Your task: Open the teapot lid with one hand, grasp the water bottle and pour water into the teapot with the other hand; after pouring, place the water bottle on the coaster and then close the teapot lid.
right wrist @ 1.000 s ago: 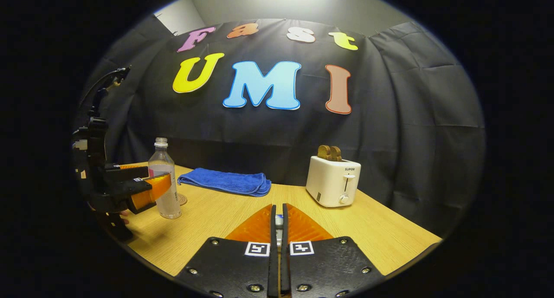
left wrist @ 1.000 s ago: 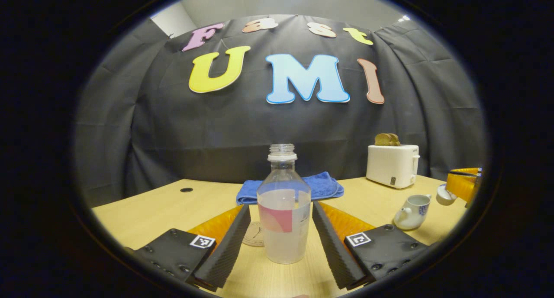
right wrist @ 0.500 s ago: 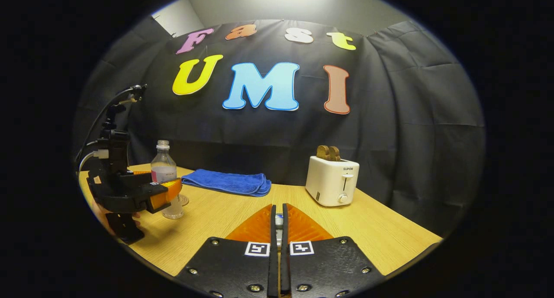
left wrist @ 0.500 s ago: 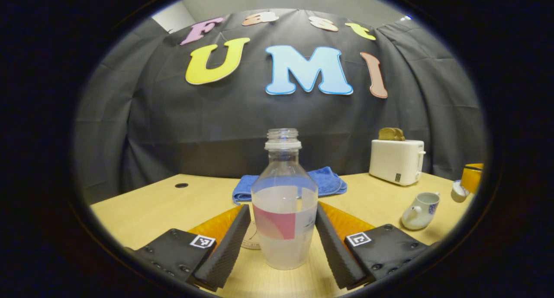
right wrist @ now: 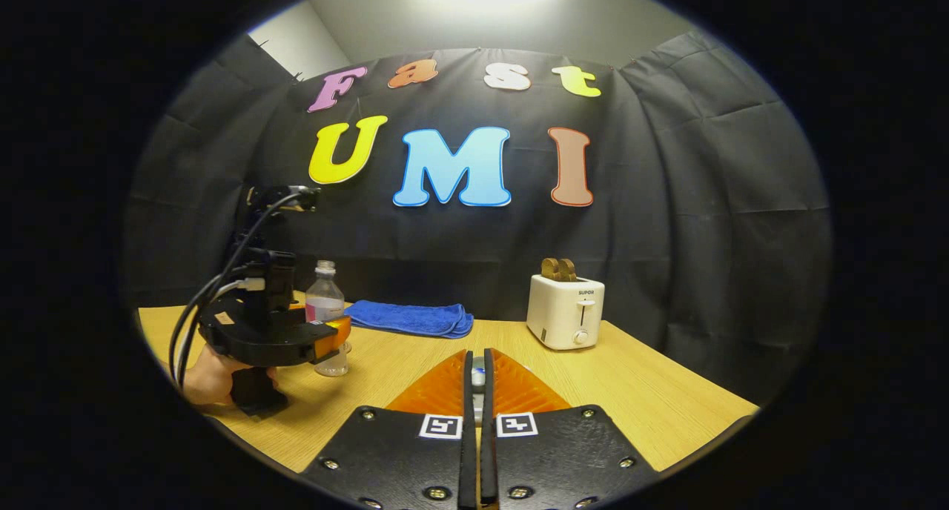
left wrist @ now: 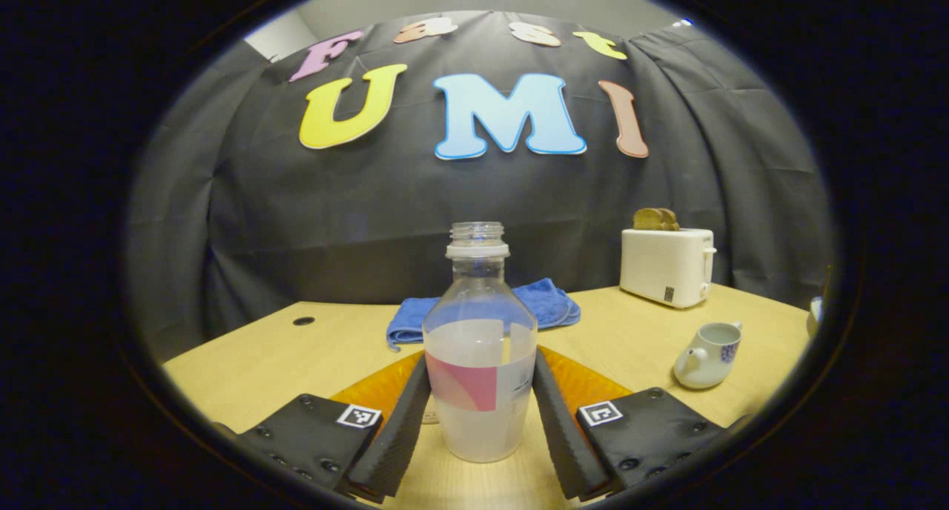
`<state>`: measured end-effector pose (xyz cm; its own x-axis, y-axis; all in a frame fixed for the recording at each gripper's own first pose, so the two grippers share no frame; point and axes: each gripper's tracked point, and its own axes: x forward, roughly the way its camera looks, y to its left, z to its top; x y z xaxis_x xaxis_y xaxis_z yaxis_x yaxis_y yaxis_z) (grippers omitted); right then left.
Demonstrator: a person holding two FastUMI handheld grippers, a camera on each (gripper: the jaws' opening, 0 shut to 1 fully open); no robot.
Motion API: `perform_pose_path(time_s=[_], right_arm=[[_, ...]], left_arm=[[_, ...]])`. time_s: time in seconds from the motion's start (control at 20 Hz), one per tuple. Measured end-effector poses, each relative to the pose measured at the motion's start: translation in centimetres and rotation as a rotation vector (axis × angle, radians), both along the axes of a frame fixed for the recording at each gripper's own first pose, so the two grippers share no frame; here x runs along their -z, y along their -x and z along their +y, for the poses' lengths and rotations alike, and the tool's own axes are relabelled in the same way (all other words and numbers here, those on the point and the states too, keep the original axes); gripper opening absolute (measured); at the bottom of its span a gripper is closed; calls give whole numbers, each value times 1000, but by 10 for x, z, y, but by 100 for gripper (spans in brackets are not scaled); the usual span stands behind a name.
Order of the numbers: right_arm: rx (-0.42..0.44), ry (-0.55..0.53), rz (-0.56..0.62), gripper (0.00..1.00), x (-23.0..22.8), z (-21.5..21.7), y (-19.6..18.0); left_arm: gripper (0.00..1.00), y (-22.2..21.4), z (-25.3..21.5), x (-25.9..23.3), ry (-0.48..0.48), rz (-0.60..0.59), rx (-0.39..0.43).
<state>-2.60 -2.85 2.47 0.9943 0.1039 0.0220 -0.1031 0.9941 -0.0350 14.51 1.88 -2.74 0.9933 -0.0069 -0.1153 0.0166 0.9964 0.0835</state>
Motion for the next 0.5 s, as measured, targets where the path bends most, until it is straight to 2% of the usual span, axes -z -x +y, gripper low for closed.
perform_pose_path(time_s=[0.25,0.5], right_arm=[[-11,-11,35,2,15,0,31],[-14,-31,62,3,32,-4,55]], left_arm=[[86,2,-29,-14,-141,-26,43],[86,-1,-70,-7,-347,-9,114]])
